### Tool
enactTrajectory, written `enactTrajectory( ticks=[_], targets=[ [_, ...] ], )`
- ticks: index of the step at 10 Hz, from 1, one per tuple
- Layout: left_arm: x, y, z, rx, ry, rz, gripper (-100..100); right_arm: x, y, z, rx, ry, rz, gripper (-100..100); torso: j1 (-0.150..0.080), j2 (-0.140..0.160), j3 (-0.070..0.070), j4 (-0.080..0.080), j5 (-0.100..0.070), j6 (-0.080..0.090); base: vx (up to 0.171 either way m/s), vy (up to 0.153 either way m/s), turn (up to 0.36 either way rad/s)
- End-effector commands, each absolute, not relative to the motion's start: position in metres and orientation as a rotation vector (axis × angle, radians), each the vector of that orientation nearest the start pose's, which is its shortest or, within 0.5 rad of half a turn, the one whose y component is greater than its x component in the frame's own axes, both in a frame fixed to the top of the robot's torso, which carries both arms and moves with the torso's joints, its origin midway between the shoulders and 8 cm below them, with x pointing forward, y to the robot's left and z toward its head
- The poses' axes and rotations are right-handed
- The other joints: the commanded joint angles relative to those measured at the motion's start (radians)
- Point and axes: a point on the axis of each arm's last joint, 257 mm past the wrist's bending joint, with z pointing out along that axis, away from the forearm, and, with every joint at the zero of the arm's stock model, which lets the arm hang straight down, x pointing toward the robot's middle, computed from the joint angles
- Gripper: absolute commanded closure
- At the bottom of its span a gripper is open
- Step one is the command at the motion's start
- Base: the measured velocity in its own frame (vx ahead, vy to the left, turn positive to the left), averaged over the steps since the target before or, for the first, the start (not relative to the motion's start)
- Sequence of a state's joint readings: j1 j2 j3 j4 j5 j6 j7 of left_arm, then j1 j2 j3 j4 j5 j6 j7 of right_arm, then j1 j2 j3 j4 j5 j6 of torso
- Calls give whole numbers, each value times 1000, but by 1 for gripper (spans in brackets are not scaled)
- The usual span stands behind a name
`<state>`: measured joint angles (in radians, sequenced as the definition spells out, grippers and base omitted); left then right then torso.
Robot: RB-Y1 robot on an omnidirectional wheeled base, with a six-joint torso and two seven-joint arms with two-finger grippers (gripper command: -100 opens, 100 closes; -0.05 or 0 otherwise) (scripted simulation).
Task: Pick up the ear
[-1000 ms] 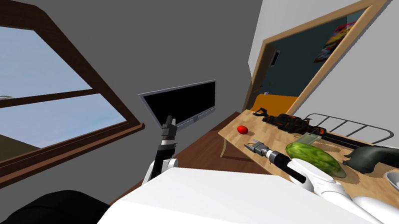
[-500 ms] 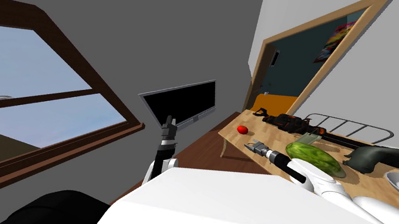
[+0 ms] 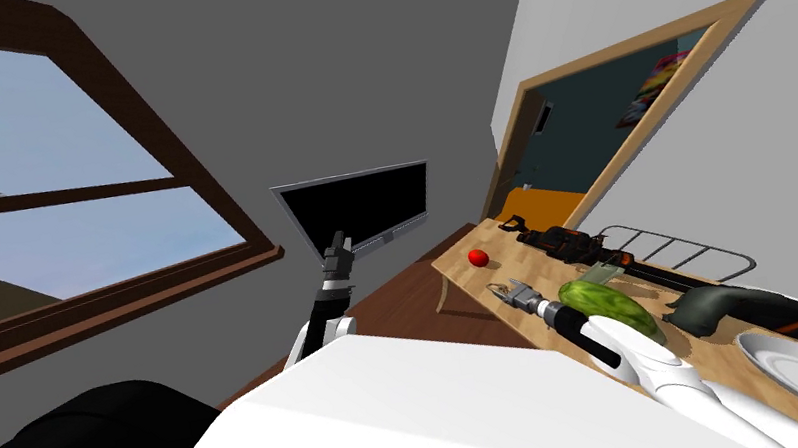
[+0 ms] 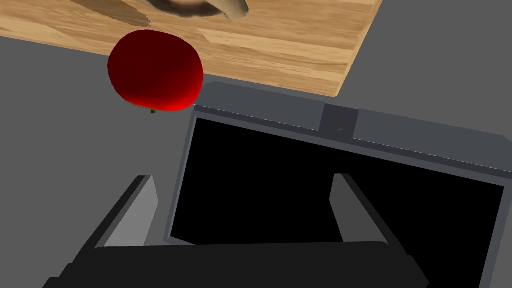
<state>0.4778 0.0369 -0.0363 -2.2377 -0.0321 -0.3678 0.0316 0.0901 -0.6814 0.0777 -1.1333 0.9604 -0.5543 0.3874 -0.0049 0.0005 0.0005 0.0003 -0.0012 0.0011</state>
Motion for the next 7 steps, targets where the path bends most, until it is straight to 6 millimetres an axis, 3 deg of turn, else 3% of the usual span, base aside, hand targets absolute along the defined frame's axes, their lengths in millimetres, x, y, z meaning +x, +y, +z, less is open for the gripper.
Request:
enactTrajectory(
  ticks=[1, 7],
  targets=[
    [377, 263, -15, -754, 762, -1313, 0, 426, -396, -390, -645, 1953, 36, -100, 0, 0, 0, 0, 0, 0, -18, -57, 26],
    [377, 263, -15, -754, 762, -1313, 0, 420, -409, -392, -737, 1962, -33, -100, 3, -1, 0, 0, 1, 0, -14, -33, -2]
  ],
)
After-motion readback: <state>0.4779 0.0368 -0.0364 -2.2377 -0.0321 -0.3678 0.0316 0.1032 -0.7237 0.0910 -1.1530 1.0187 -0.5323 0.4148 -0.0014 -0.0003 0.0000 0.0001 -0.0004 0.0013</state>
